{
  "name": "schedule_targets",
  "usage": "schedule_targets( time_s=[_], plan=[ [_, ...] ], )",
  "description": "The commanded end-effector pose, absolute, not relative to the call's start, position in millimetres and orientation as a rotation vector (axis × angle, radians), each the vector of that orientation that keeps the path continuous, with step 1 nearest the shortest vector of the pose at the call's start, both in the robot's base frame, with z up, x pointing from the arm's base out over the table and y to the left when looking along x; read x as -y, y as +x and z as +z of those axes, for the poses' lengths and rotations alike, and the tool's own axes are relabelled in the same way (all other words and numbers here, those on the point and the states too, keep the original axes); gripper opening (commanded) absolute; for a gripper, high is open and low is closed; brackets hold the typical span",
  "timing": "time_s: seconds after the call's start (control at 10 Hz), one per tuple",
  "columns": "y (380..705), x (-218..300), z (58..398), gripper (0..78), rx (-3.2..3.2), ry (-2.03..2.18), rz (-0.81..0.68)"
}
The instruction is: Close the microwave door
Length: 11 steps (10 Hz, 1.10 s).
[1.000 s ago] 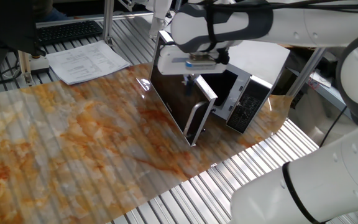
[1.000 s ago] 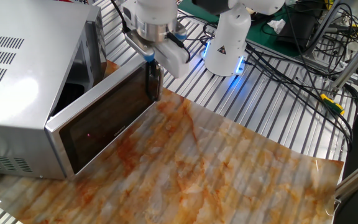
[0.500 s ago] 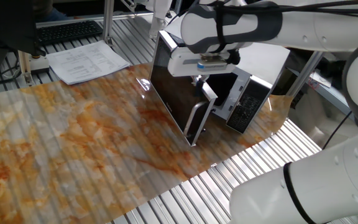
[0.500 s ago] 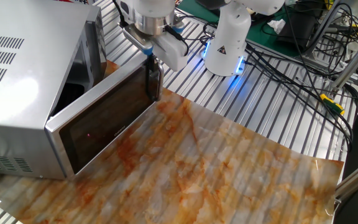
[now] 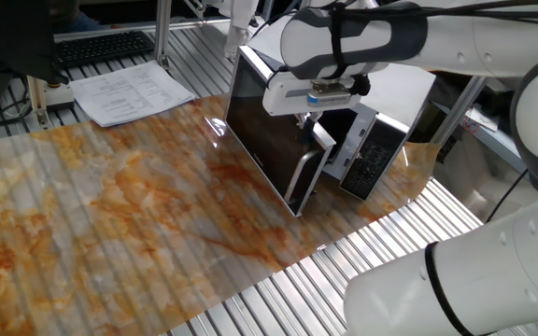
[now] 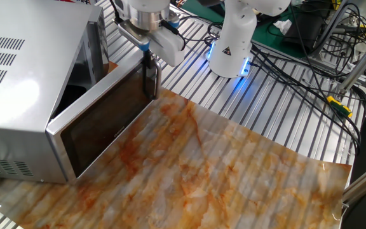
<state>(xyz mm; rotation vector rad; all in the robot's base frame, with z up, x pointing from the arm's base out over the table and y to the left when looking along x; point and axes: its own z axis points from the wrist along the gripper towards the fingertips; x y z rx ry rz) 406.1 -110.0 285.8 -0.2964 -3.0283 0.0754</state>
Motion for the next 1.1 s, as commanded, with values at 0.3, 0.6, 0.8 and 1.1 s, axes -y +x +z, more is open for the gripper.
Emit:
schedule_targets(
  time_s=[0.3,0.6,0.8,1.1],
  plan=[
    [413.2,142.2,286.7,0.0,3.050,-0.127,0.093],
    [414.9,154.7,286.5,0.0,3.055,-0.075,0.091],
    [415.8,161.3,286.5,0.0,3.057,-0.049,0.091],
    [417.1,167.7,285.5,0.0,3.058,-0.026,0.089]
  ],
)
